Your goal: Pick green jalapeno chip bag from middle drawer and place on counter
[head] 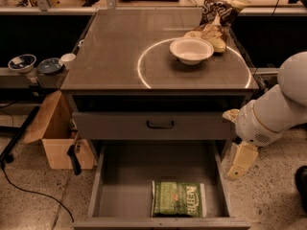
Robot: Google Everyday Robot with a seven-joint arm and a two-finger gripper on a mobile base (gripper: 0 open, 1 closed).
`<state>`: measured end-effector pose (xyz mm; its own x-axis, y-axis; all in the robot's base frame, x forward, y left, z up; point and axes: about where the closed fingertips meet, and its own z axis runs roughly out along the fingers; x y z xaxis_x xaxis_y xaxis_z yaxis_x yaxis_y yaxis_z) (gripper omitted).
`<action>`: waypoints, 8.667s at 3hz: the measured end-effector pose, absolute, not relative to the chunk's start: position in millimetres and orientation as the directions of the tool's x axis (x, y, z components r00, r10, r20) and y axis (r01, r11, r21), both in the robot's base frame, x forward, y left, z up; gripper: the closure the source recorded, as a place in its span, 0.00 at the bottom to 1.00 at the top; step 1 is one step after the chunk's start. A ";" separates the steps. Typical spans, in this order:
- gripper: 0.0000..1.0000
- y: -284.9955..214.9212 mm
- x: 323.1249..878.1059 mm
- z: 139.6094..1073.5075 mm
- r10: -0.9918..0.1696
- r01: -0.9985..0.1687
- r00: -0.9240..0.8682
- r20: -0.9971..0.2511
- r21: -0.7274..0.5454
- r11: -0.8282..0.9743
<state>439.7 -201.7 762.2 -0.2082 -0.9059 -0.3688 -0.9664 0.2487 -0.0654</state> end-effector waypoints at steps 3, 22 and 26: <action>0.00 -189.2 444.0 720.1 -0.904 -0.961 -0.259 -0.339 -0.005 0.277; 0.00 -162.3 462.5 373.4 -0.783 -0.847 -0.521 -0.340 0.317 0.426; 0.00 -164.2 451.6 356.1 -0.775 -0.827 -0.548 -0.316 0.344 0.444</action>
Offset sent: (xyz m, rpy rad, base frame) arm 0.0071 0.0111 -0.0455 -0.0017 0.0607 -0.0381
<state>451.6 -164.2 356.1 -0.5476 -0.7747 -0.3161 -0.8271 0.4443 0.3442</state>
